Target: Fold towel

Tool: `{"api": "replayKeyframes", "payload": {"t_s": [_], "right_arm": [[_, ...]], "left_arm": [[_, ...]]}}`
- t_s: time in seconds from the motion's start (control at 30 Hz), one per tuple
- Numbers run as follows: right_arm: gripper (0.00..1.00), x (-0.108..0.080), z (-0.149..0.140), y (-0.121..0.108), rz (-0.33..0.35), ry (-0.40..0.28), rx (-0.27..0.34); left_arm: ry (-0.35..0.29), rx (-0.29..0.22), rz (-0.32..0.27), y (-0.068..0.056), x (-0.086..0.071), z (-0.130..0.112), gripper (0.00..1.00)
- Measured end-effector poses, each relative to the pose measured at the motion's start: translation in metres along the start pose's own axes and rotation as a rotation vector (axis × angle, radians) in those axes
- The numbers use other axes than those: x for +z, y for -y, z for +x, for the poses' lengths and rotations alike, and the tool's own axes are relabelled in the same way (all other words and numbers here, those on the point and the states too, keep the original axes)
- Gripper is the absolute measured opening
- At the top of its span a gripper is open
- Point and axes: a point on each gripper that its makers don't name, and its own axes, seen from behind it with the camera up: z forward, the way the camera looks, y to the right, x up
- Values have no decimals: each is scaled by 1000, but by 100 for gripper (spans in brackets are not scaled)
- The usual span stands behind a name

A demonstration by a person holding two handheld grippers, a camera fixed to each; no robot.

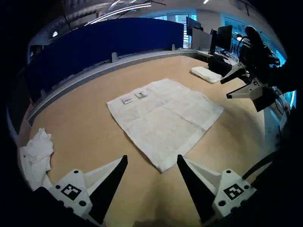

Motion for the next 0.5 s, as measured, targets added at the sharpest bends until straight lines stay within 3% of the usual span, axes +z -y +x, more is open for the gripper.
{"api": "replayKeyframes", "payload": {"t_s": [0.27,0.5], "right_arm": [[100,7,-26,5,14,44,-17],[100,10,-37,10,23,64,-23]], "left_arm": [[37,21,-18,-9,8,-14,97],[61,6,-19,-13,17,-23,97]]}}
